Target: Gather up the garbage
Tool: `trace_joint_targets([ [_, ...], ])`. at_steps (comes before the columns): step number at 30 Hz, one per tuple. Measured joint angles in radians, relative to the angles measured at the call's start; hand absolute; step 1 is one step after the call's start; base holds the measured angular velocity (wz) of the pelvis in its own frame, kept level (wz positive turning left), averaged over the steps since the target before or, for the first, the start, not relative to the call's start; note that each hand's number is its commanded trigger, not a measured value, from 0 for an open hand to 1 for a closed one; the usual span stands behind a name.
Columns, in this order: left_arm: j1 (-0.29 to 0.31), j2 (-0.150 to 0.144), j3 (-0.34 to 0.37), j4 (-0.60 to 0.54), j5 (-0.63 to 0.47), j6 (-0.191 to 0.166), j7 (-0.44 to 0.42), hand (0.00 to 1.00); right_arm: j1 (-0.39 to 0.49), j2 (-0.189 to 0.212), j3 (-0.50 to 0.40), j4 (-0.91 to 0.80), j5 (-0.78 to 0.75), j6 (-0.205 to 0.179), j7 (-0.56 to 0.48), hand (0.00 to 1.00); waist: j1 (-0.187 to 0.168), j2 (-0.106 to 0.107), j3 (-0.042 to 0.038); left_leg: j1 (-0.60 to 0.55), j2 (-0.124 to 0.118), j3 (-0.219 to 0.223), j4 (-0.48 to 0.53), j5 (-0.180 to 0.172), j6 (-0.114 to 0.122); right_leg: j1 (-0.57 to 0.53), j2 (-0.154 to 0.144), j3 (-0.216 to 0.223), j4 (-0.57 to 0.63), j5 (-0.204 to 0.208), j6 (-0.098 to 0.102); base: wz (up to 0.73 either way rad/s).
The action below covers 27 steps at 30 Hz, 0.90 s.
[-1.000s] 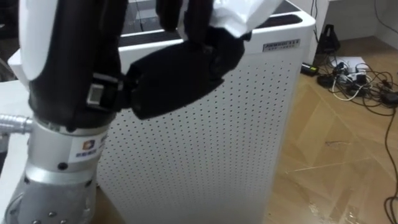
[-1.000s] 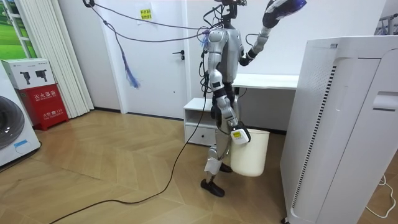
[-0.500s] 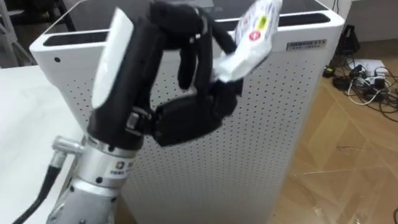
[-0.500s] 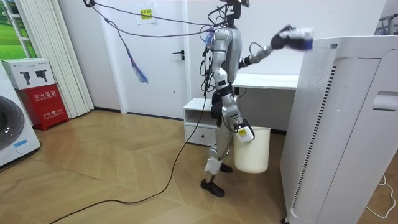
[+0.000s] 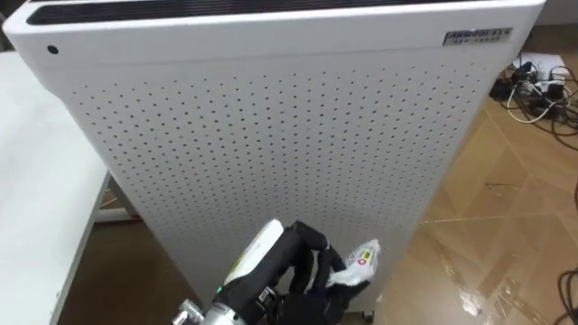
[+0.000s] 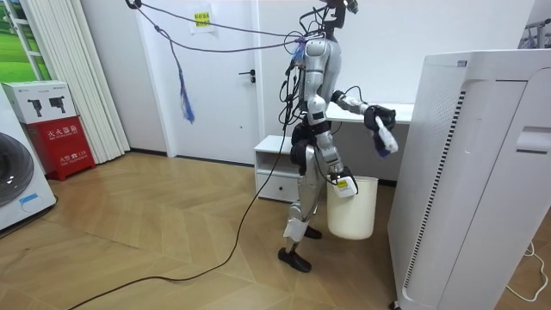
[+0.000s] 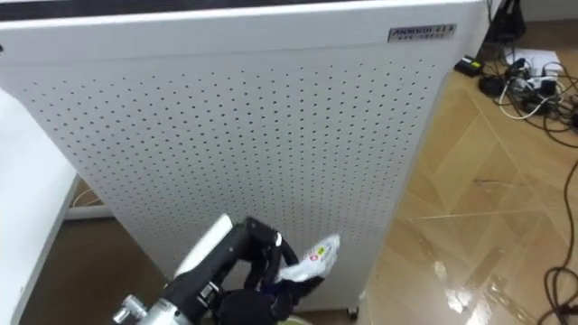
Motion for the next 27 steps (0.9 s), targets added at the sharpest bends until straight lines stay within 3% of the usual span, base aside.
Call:
trace_joint_targets([
  [2, -0.002, 0.003, -0.003, 0.043, 0.000, -0.004, -0.007, 1.00, -0.027, -0.002, -0.001, 0.021, 0.012, -0.009, 0.000, 1.00, -0.005, 0.000, 0.0055, -0.034, 0.000, 0.001, 0.015, 0.001, 0.001, -0.032, -0.003, 0.001, 0.013, 0.000, 0.000, 0.00],
  [8, -0.007, -0.011, -0.013, 0.200, -0.001, -0.007, -0.009, 1.00, -0.034, -0.017, -0.002, 0.021, 0.055, -0.011, -0.006, 1.00, -0.011, -0.001, 0.0072, -0.097, -0.001, 0.002, 0.025, 0.008, 0.009, -0.098, -0.010, 0.000, 0.033, 0.000, 0.000, 0.01],
  [14, -0.048, -0.053, -0.011, 0.372, 0.001, -0.005, -0.010, 1.00, -0.082, -0.013, -0.003, 0.051, 0.099, -0.011, -0.018, 1.00, 0.011, -0.002, 0.0182, -0.156, 0.000, 0.031, 0.039, 0.010, 0.010, -0.176, -0.012, 0.012, 0.067, 0.000, -0.001, -0.10],
  [20, -0.072, -0.074, -0.014, 0.480, 0.000, -0.007, -0.021, 1.00, -0.109, -0.012, -0.005, 0.055, 0.099, -0.011, -0.009, 1.00, 0.013, -0.002, 0.0218, -0.190, -0.001, 0.028, 0.044, 0.015, 0.012, -0.213, -0.021, 0.003, 0.081, 0.001, -0.001, 0.01],
  [21, -0.080, -0.075, -0.014, 0.501, 0.000, -0.007, -0.025, 0.88, -0.111, -0.012, -0.006, 0.055, 0.100, -0.011, -0.009, 1.00, 0.013, -0.002, 0.0222, -0.192, -0.002, 0.028, 0.044, 0.015, 0.012, -0.213, -0.022, 0.001, 0.081, 0.001, -0.001, 0.03],
  [22, -0.096, -0.077, -0.014, 0.546, 0.001, -0.007, -0.027, 0.17, -0.116, -0.010, -0.006, 0.055, 0.108, -0.011, -0.008, 1.00, 0.014, -0.002, 0.0228, -0.201, -0.003, 0.029, 0.048, 0.015, 0.012, -0.220, -0.023, 0.001, 0.083, 0.001, -0.001, 0.03],
  [23, -0.103, -0.077, -0.014, 0.565, 0.002, -0.007, -0.027, 0.00, -0.119, -0.008, -0.006, 0.056, 0.112, -0.011, -0.008, 1.00, 0.014, -0.002, 0.0239, -0.205, -0.003, 0.029, 0.050, 0.015, 0.013, -0.224, -0.024, 0.000, 0.083, 0.001, -0.001, 0.05],
  [27, -0.122, -0.070, -0.032, 0.631, 0.003, -0.006, -0.028, 0.00, -0.132, -0.002, -0.005, 0.063, 0.115, -0.011, -0.009, 1.00, 0.015, 0.004, 0.0275, -0.243, -0.004, 0.028, 0.070, 0.015, 0.013, -0.251, -0.026, -0.008, 0.089, 0.001, -0.002, 0.08],
])
